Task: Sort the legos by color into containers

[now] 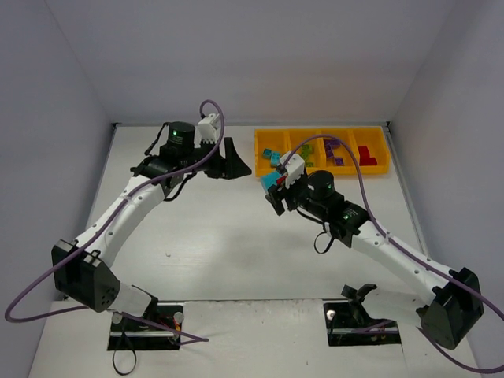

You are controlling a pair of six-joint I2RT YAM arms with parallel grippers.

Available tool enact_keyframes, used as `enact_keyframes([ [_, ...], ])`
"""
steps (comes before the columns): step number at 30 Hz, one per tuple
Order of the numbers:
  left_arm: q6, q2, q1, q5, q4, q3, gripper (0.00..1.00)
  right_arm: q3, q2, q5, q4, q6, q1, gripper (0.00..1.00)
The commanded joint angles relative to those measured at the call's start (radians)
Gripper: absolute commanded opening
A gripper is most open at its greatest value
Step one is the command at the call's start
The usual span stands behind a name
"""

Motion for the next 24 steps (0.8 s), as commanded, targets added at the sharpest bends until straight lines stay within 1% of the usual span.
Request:
enact_keyframes([
  [1,-0.089,0.011,-0.012,0.186,0.097,0.07,0.64,0.003,-0.042,-0.087,-0.006,-0.109,0.003,0.07],
  [8,-0.092,0.069,-0.065,0.216,0.071,0.11,0.64,0.011,-0.077,-0.124,-0.027,-0.137,0.003,0.08],
  [13,-0.132,0.134,-0.096,0.24,0.051,0.139,0.64,0.017,-0.086,-0.138,-0.033,-0.137,0.003,0.09],
  [18,-0.189,0.172,-0.11,0.274,0.075,0.142,0.63,0.005,-0.106,-0.133,-0.032,-0.143,0.003,0.1],
  [22,-0.195,0.18,-0.113,0.277,0.074,0.144,0.62,-0.001,-0.109,-0.133,-0.03,-0.141,0.003,0.11],
  [24,-0.2,0.183,-0.113,0.279,0.08,0.142,0.6,0.0,-0.111,-0.136,-0.03,-0.137,0.003,0.12],
])
